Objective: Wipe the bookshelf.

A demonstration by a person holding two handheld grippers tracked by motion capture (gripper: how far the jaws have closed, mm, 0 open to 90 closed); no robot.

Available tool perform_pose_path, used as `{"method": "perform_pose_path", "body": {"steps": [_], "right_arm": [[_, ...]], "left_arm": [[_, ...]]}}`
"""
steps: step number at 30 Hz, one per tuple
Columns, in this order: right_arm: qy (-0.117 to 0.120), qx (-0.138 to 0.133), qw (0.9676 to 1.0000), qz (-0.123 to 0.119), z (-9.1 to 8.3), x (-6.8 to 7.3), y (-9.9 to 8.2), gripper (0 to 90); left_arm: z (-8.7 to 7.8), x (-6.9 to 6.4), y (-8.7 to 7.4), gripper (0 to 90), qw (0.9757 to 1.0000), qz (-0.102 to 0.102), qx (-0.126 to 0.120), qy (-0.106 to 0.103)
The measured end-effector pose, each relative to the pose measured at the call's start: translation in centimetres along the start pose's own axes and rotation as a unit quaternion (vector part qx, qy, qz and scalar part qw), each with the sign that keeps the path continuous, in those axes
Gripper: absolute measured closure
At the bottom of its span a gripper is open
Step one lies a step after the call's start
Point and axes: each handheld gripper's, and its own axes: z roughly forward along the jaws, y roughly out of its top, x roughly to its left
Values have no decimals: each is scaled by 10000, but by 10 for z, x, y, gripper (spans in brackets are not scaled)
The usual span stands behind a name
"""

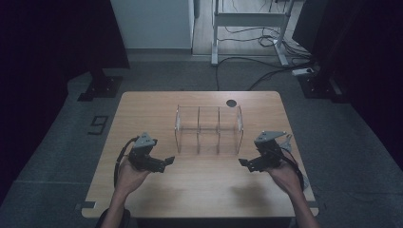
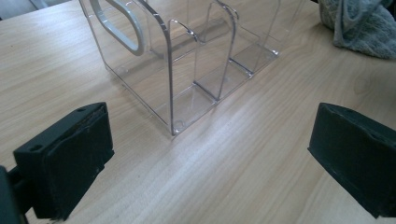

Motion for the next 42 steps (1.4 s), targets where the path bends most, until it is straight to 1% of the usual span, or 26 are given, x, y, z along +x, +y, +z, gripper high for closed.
{"method": "perform_pose_path", "body": {"steps": [5,9,12,15,18,19,21,23,25,27,30,33,34,36,38,42], "right_arm": [[-18,-74,10000,18,-13,2,-8,12],[-39,-83,10000,37,-21,2,-14,10],[-49,-106,9999,72,-27,3,-20,11],[-63,-133,9999,51,-32,5,-26,12],[-15,-136,9999,105,-35,6,-34,14],[-33,-129,9998,121,-35,6,-36,14],[-47,-105,9998,142,-33,6,-41,13],[-27,-111,9998,161,-30,5,-45,13],[-17,-125,9998,178,-27,5,-50,12],[38,-76,9998,181,-22,5,-54,9],[39,24,9999,124,-12,6,-61,6],[79,104,9998,127,-3,6,-67,2],[101,160,9997,166,0,6,-69,0],[92,283,9994,153,6,7,-73,0],[124,388,9990,184,11,6,-76,0],[153,517,9984,164,18,6,-80,0]], "left_arm": [[-10,-6,-6,0,9999,77,-102,36],[-16,-9,-12,0,9998,128,-117,67],[-19,-12,-17,0,9997,184,-92,133],[-21,-15,-24,0,9995,223,-111,168],[-20,-17,-32,0,9992,282,-75,266],[-19,-17,-35,0,9991,301,-45,294],[-17,-17,-41,0,9988,311,-17,368],[-14,-16,-46,0,9989,283,44,361],[-12,-16,-50,0,9988,269,64,407],[-10,-15,-54,0,9989,229,76,407],[-7,-16,-58,0,9989,218,109,406],[-2,-16,-63,0,9988,208,168,404],[-1,-16,-64,0,9988,206,196,408],[2,-15,-67,0,9986,211,265,408],[5,-15,-69,0,9985,205,321,404],[12,-15,-73,0,9982,195,448,356]]}}
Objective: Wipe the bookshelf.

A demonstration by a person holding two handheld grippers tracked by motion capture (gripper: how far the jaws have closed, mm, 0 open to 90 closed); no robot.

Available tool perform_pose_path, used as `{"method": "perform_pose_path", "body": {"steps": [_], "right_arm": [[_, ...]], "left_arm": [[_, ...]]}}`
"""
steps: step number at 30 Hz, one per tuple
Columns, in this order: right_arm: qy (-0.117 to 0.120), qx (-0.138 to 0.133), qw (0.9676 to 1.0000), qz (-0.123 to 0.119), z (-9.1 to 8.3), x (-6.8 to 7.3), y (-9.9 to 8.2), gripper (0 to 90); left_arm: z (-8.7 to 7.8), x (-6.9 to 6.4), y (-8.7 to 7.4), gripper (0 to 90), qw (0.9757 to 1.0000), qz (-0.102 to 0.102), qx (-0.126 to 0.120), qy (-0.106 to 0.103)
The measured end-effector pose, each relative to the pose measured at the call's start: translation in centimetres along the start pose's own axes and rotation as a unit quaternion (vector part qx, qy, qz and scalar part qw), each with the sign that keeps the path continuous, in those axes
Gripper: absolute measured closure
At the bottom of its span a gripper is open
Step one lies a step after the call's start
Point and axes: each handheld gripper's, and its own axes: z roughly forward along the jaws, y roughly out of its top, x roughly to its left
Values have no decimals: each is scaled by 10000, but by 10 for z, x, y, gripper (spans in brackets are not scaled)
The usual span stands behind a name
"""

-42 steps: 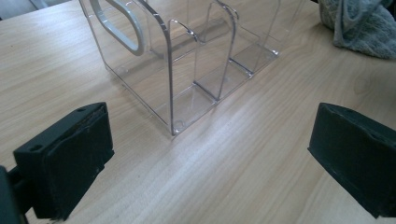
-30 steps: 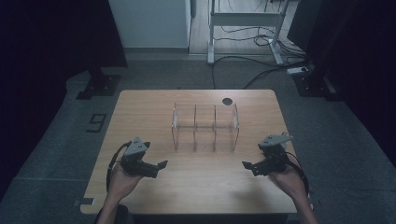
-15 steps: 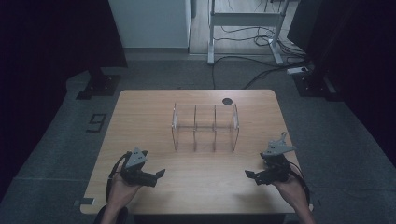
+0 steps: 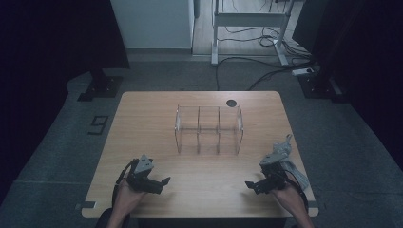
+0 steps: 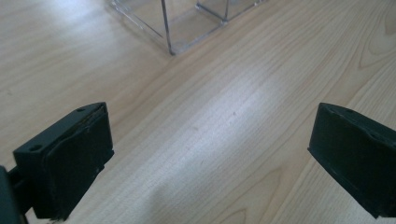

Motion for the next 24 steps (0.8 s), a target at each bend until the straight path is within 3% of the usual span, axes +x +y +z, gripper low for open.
{"method": "perform_pose_path", "body": {"steps": [8,11,14,15,18,24], "right_arm": [[-7,405,9991,-122,17,3,-7,0],[13,517,9986,-126,22,4,-9,0],[-48,582,9980,-253,25,4,-11,0],[-72,585,9980,-246,25,5,-11,0],[-245,563,9973,-391,27,8,-12,0],[-399,322,9985,-192,29,10,-16,0]], "left_arm": [[21,-6,-7,0,9986,90,490,-199],[29,-10,-9,0,9959,301,843,-110],[35,-10,-12,0,9931,301,1121,-184],[37,-10,-14,0,9937,153,1068,-300],[37,-9,-15,0,9940,180,1039,-302],[38,-9,-16,0,9952,168,916,-302]]}}
